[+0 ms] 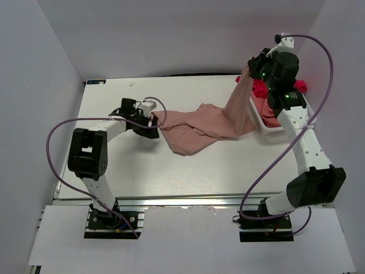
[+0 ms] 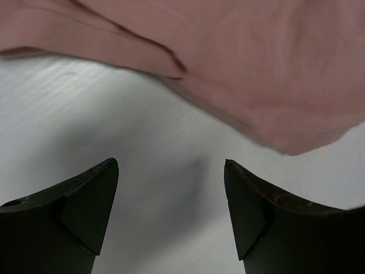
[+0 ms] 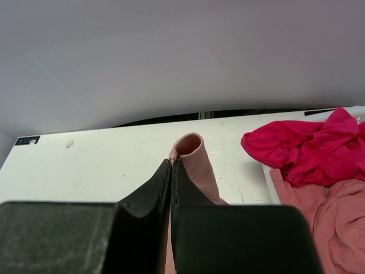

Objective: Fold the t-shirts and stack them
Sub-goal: Flatten out the tshirt

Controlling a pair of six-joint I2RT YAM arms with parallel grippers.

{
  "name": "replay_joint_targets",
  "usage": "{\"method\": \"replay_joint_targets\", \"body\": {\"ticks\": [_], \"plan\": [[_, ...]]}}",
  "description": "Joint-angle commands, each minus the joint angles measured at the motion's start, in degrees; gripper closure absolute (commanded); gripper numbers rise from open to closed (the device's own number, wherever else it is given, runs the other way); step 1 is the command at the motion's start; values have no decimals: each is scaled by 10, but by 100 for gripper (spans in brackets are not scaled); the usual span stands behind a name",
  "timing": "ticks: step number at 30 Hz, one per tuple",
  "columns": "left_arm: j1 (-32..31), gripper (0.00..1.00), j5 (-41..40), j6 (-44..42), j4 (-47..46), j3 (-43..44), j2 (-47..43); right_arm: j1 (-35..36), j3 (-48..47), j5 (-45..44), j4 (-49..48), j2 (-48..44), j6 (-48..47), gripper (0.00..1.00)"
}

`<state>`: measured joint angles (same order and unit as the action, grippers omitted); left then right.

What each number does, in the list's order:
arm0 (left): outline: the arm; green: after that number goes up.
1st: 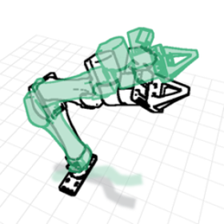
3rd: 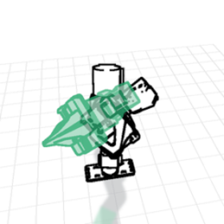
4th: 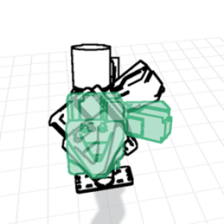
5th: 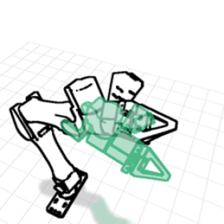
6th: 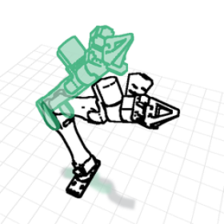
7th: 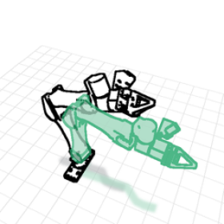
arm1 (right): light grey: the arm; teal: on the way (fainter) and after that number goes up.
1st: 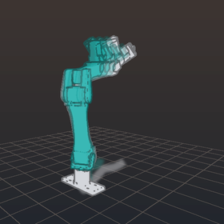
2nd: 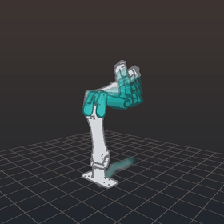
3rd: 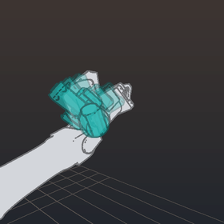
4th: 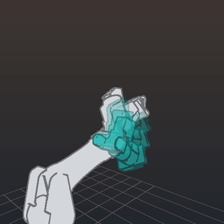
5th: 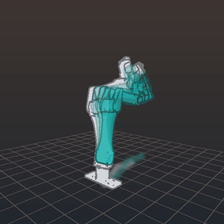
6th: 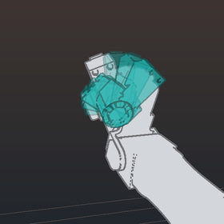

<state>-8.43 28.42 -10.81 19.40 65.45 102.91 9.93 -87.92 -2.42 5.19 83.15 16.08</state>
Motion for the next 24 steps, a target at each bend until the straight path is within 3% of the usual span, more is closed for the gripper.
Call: {"method": "replay_joint_targets", "body": {"ticks": [1,8,24], "plan": [[-60,16,3,-29,10,-2,-15,3,-9,-9,-46,13,-5,100],[-146,15,0,-40,35,-30,-33,4,-24,-12,-64,53,-3,100],[-158,15,16,-20,-11,-22,31,15,-16,-15,-80,64,-8,100]]}}
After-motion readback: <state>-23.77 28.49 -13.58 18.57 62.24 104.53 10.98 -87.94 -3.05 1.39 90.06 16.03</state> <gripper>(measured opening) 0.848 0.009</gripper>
